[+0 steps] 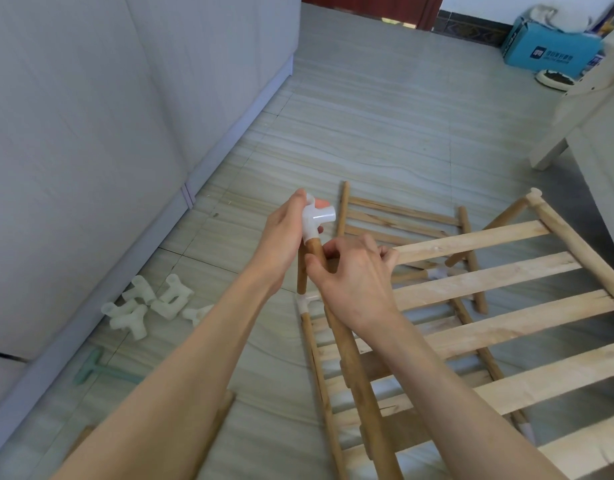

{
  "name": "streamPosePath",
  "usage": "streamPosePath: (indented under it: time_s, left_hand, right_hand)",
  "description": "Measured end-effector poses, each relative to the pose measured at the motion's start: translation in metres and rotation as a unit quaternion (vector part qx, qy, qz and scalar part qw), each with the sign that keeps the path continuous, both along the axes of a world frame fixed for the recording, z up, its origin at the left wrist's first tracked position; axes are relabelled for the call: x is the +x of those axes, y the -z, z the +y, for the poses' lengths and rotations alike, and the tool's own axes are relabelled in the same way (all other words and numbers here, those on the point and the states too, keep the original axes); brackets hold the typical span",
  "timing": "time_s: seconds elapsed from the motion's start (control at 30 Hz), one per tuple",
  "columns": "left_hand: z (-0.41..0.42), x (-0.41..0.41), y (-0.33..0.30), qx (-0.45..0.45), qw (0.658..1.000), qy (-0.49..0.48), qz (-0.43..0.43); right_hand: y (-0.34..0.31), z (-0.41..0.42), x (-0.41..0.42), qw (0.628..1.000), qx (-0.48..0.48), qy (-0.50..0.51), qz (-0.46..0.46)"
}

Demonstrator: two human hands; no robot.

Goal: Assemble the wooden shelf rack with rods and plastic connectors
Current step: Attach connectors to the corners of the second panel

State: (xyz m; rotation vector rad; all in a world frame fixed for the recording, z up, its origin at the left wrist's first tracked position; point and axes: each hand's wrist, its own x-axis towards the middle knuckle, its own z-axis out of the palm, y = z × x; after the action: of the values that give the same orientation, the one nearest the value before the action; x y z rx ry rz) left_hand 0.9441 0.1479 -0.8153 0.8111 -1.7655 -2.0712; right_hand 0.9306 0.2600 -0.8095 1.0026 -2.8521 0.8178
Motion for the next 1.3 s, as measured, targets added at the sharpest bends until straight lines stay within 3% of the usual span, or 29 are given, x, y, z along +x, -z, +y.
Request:
streamPosePath:
  time_s: [0.27, 0.4, 0.67, 0.97, 1.13, 1.3]
  left_hand:
    - [0.005, 0.011, 0.006, -0.002, 1.0, 0.026, 0.017]
    - [0.014, 0.013, 0.018, 0.023, 0.997, -0.021, 0.064]
    - [0.028, 0.017, 0.026, 0.016, 0.992, -0.049, 0.119]
    - [0.033, 0.018, 0.026, -0.021, 0.989, -0.1, 0.112]
    - [0.039, 0.031, 0.036, -0.088, 0.985, -0.075, 0.13]
    - [0.036, 0.03, 0.036, -0.018, 0.989, -0.017, 0.145]
  right_hand:
    - [-0.004, 0.002, -0.004, 1.0, 0.008, -0.005, -0.025]
    - [-0.005, 0.005, -0.006, 1.0, -0.003, 0.001, 0.005]
    - [-0.016, 0.015, -0.035, 0.994, -0.092, -0.047, -0.027]
    - [-0.008, -0.004, -0.037, 0.991, -0.072, -0.102, -0.049]
    - [-0.001, -0.001, -0.031, 0.991, -0.078, -0.105, -0.036]
    - [-0.001, -0.019, -0.045, 0.996, -0.056, -0.073, -0.016]
